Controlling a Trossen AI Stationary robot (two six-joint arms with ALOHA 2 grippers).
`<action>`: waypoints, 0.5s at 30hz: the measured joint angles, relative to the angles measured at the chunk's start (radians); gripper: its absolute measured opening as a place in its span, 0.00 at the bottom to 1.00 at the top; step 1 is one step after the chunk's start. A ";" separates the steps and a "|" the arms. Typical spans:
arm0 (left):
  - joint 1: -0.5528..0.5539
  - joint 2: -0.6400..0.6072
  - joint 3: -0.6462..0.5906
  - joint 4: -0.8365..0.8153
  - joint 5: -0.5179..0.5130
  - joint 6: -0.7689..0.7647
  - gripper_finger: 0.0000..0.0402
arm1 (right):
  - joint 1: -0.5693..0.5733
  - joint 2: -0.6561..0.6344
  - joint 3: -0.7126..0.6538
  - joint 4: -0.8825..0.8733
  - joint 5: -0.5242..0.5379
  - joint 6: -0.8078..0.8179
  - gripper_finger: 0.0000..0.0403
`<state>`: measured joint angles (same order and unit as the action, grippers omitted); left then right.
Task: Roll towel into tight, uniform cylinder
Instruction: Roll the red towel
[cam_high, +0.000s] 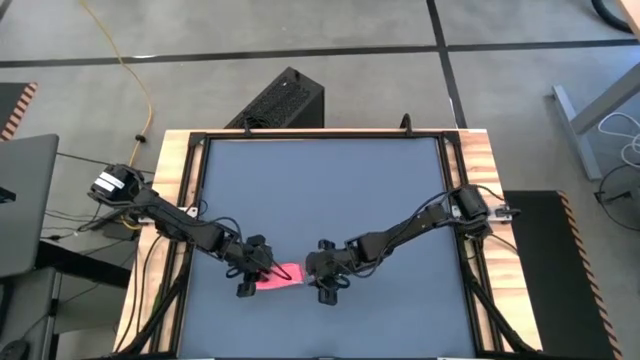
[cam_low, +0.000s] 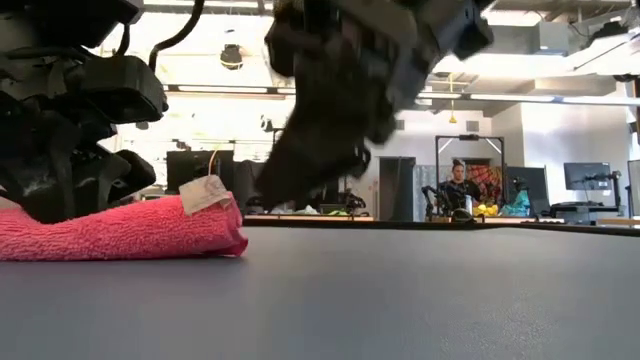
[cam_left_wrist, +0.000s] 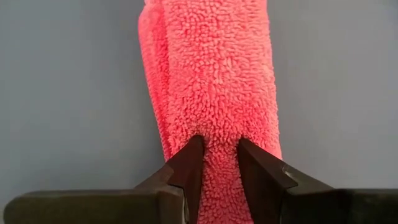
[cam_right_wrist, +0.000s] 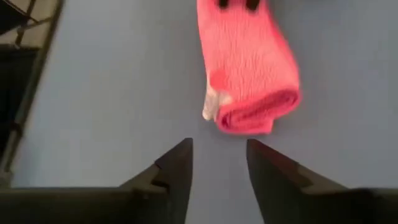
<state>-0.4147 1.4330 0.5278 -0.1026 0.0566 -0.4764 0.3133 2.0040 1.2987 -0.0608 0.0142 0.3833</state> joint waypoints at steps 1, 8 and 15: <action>0.002 0.000 0.001 -0.004 0.000 -0.024 0.23 | 0.000 -0.012 0.000 0.001 0.000 -0.011 0.45; 0.028 -0.001 0.001 -0.013 0.045 -0.251 0.23 | 0.059 0.047 0.004 0.369 0.019 -0.093 0.48; 0.054 0.000 0.001 -0.001 0.083 -0.255 0.23 | 0.028 0.145 0.001 0.431 0.098 -0.079 0.37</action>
<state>-0.3611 1.4330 0.5285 -0.1040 0.1400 -0.7309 0.3409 2.1486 1.2995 0.3702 0.1120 0.3038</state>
